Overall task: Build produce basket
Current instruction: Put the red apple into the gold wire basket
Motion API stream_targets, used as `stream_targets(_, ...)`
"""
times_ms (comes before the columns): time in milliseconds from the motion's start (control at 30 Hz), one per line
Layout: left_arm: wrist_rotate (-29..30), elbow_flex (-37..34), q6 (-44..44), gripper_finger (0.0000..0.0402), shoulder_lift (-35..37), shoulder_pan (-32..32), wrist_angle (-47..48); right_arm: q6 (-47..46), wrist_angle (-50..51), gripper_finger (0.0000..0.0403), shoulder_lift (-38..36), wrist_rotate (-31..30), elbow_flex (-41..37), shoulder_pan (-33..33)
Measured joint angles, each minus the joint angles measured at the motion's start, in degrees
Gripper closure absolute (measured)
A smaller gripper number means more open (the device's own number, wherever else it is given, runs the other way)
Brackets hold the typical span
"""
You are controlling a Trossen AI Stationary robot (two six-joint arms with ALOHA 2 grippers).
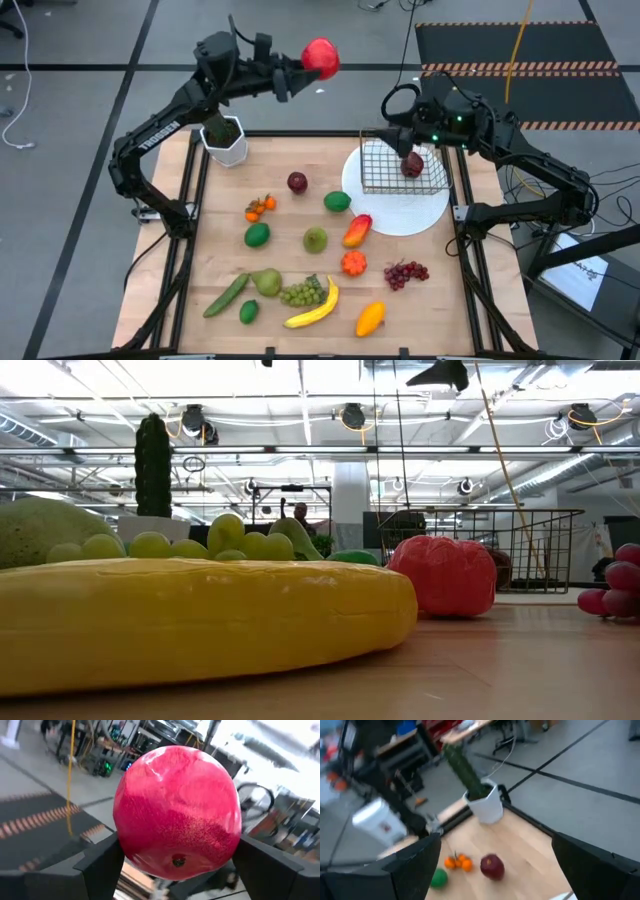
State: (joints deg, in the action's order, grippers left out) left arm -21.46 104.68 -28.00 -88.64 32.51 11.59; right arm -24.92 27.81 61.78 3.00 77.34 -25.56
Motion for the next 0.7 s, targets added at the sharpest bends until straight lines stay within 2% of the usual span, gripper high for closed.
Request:
stream_targets(233,-0.04,0.00,20.73,0.0066,0.00,-0.19,0.03,-12.19,-4.63,0.0028,0.09,-0.38,0.00,-0.02)
stream_targets(467,0.33,0.00,42.22,0.0066,0.00,-1.87,0.05,-23.35,-4.89,0.0028,0.50,-3.16,0.00,0.00)
stream_targets(700,1.36,0.00,63.65,0.0066,0.00,-4.35,0.03,-30.50,-4.88,0.0028,0.50,-3.17,0.00,0.02)
